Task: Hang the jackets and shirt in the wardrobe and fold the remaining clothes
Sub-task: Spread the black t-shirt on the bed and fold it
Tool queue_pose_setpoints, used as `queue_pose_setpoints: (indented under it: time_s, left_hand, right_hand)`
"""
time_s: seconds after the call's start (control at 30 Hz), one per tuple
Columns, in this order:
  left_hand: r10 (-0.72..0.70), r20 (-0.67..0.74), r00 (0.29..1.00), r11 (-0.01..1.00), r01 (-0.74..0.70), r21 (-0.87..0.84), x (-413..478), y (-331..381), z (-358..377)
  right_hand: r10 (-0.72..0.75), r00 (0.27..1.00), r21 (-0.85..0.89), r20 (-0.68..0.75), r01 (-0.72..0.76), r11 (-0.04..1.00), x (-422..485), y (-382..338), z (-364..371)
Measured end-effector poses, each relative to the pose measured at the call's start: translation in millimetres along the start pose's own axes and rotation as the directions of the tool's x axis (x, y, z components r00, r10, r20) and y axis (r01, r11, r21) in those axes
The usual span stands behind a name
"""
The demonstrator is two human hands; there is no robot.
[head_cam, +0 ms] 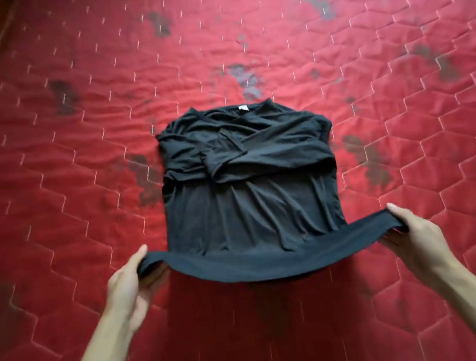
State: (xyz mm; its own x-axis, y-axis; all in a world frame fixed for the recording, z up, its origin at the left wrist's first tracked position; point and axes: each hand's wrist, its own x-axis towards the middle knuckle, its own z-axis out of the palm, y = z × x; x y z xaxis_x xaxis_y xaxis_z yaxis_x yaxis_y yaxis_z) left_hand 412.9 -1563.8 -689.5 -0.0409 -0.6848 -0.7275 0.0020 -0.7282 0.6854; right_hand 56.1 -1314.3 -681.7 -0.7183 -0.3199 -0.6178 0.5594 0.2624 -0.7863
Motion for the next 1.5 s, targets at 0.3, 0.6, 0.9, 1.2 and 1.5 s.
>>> queue_pose_setpoints:
  time_s: [0.3, 0.6, 0.9, 1.2, 1.5]
  left_hand:
    - [0.159, 0.190, 0.969, 0.980, -0.133, -0.146, 150, 170, 143]
    - [0.280, -0.131, 0.951, 0.525, -0.038, 0.850, 202, 42, 119]
    - [0.327, -0.177, 0.928, 0.489, -0.006, 0.872, 192, 7, 68]
    - [-0.005, -0.134, 0.991, 0.327, 0.128, 0.936, 105, -55, -38]
    - [-0.080, -0.050, 0.996, 0.752, 0.093, 0.653, 35, -101, -73]
  right_hand:
    - [-0.051, 0.980, 0.036, 0.191, 0.045, 0.998, 187, -144, 142]
    - [-0.160, 0.986, -0.853, -0.041, 0.049, 0.520, 220, -25, 134]
    - [-0.121, 0.989, -0.756, -0.079, 0.019, 0.654, 184, 25, 76]
    - [0.240, 0.968, -0.377, -0.076, -0.251, 0.891, 76, 64, -2]
    - [0.074, 0.996, -0.016, 0.049, -0.074, 0.997, -7, 64, 31]
